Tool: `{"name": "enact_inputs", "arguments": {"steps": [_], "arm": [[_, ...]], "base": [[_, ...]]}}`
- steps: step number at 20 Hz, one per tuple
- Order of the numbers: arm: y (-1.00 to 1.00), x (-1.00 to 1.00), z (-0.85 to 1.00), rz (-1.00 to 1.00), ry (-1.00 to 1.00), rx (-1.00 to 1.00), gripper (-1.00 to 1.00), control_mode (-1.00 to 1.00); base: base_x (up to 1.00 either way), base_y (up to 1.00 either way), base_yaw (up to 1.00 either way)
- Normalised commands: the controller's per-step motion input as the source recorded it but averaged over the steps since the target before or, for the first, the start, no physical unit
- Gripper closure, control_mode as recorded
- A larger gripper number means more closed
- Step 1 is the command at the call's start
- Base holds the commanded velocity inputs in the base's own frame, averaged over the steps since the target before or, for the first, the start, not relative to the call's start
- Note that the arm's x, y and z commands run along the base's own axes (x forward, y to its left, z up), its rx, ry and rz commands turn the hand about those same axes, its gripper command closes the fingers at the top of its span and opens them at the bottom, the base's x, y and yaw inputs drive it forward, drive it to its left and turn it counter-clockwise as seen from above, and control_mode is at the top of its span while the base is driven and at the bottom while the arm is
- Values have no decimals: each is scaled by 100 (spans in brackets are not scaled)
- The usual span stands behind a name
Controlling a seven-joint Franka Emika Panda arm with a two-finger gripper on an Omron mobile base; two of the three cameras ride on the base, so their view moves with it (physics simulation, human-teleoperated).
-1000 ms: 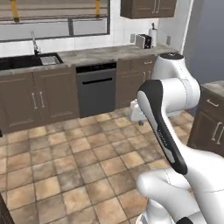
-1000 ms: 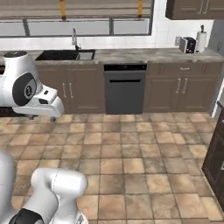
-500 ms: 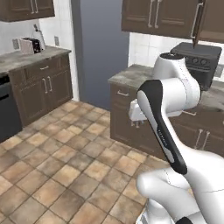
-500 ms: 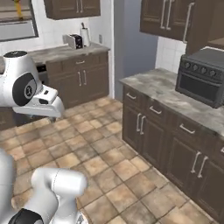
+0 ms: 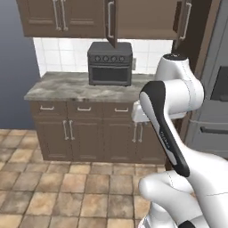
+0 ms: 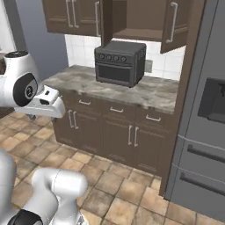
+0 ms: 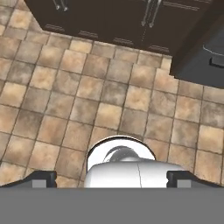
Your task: Open the cabinet and move the ladle to the pot. Then close the cabinet.
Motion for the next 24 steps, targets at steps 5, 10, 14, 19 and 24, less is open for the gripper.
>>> {"name": "enact_inputs", "arguments": {"steps": [5, 10, 14, 19, 24], "arm": [[0, 0, 0, 0, 0, 0, -100, 100], [0, 0, 0, 0, 0, 0, -100, 100], [0, 0, 0, 0, 0, 0, -100, 100], [0, 0, 0, 0, 0, 0, -100, 100], [0, 0, 0, 0, 0, 0, -100, 100]], "base": [[63, 0, -35], [88, 0, -15], [92, 1, -19], [80, 11, -26], [59, 28, -24]]}}
